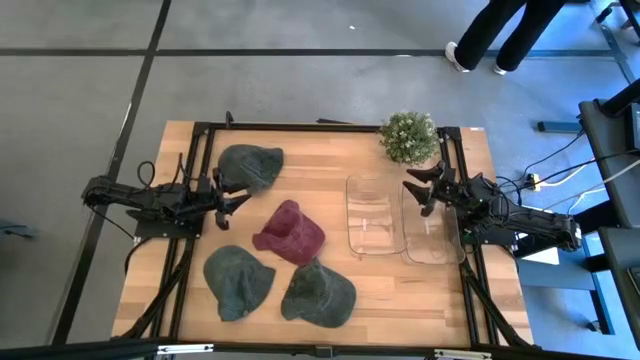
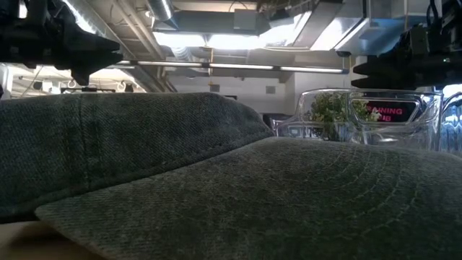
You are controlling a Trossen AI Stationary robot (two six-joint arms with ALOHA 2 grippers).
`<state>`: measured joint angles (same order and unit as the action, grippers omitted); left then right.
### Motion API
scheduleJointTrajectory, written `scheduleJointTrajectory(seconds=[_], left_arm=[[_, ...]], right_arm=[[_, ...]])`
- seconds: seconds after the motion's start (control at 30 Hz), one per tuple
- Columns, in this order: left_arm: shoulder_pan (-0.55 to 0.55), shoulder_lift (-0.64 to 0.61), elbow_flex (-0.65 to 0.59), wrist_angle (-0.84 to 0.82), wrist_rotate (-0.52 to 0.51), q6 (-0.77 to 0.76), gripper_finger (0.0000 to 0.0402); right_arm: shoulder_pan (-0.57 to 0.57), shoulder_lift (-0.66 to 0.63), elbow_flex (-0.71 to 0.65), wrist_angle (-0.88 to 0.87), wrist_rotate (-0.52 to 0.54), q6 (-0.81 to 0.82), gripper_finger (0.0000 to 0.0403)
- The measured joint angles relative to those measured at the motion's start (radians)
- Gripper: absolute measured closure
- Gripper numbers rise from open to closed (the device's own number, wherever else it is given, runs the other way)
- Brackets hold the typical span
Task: Pick & Place hat
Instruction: Put the top left black cap into the left transparent bin
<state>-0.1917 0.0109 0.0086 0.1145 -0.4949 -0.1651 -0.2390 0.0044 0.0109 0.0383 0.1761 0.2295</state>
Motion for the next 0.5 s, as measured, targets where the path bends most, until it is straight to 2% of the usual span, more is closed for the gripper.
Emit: scheduleJointTrajectory(seconds=[0.27,0.4,0.5], left_arm=[[0.000,0.000,0.000,0.052,-0.028,-0.136,0.0204],[0.000,0.000,0.000,0.094,-0.018,-0.241,0.0197],[0.000,0.000,0.000,0.100,-0.032,-0.251,0.0197]], right_arm=[[0.000,0.000,0.000,0.001,0.007,-0.002,0.0170],[0.000,0.000,0.000,0.001,0.007,-0.004,0.0170],[0.000,0.000,0.000,0.002,0.008,-0.002,0.0170]])
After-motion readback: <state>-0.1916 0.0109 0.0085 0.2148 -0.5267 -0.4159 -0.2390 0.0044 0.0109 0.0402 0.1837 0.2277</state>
